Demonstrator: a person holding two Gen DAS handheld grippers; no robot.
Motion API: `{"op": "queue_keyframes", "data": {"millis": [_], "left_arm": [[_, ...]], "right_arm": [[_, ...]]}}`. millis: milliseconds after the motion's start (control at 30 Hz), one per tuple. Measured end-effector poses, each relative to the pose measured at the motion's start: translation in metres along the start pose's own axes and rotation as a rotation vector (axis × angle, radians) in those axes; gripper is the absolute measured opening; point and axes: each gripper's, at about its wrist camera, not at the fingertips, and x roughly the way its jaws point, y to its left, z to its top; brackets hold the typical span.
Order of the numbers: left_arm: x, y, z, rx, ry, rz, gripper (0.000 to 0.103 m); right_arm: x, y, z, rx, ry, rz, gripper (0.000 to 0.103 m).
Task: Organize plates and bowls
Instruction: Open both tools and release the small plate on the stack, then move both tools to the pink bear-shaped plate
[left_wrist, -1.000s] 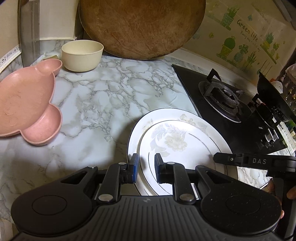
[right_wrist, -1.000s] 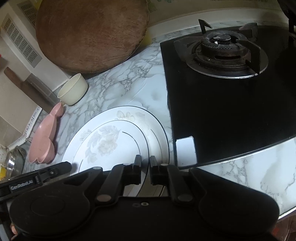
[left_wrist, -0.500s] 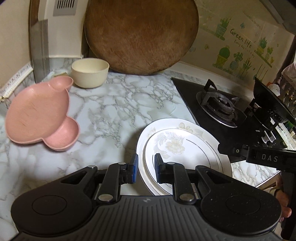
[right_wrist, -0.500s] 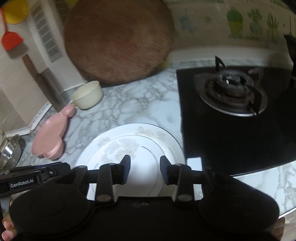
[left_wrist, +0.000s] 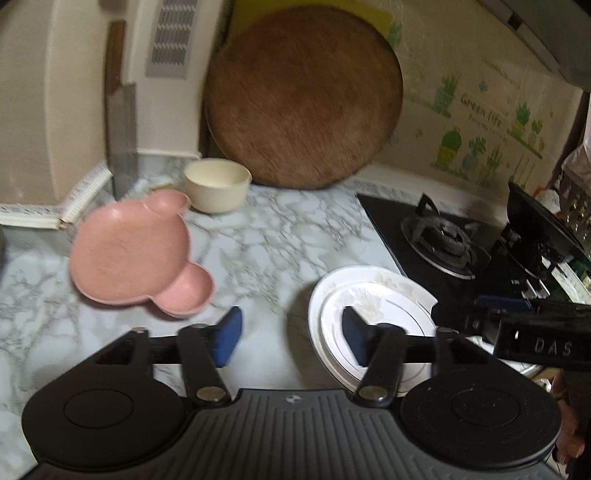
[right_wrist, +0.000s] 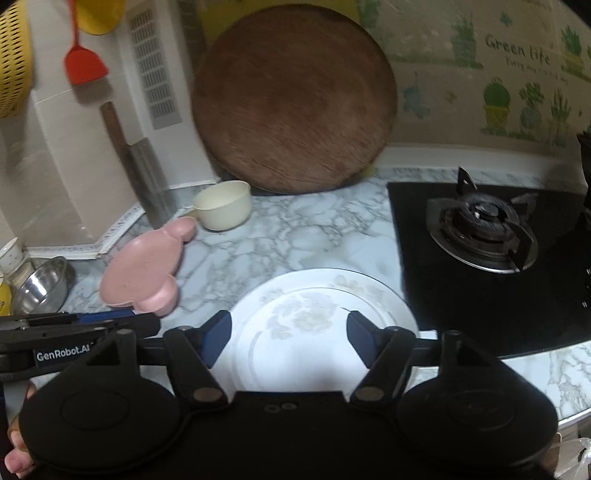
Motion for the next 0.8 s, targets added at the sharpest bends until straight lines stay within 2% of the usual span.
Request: {"op": "queue_keyframes", "data": {"millis": [133, 267, 433, 633, 800], "left_arm": [[-0.012, 0.011, 0.004, 0.009, -0.017, 0.027, 0.064], [-0.018, 0.027, 0.008, 0.019, -0.030, 0.061, 0.075], [-0.020, 0.049, 0.019, 0.039, -0.042, 0.119, 0.078], [-0.009, 0.088, 0.044, 0.070, -0.054, 0.228, 0.078], [0.005, 0.114, 0.062, 0.105, -0.048, 0.268, 0.078]], "right_arm": [[-0.005, 0.021, -0.002, -0.024, -0.014, 0.002, 0.083], [-0.005, 0.046, -0.004, -0.051, -0.027, -0.014, 0.098], [0.005, 0.074, -0.003, -0.042, -0.009, -0.012, 0.100], [0.029, 0.111, 0.001, -0.042, 0.025, -0.025, 0.100], [0.059, 0.139, 0.008, -0.046, 0.071, -0.031, 0.100]]}}
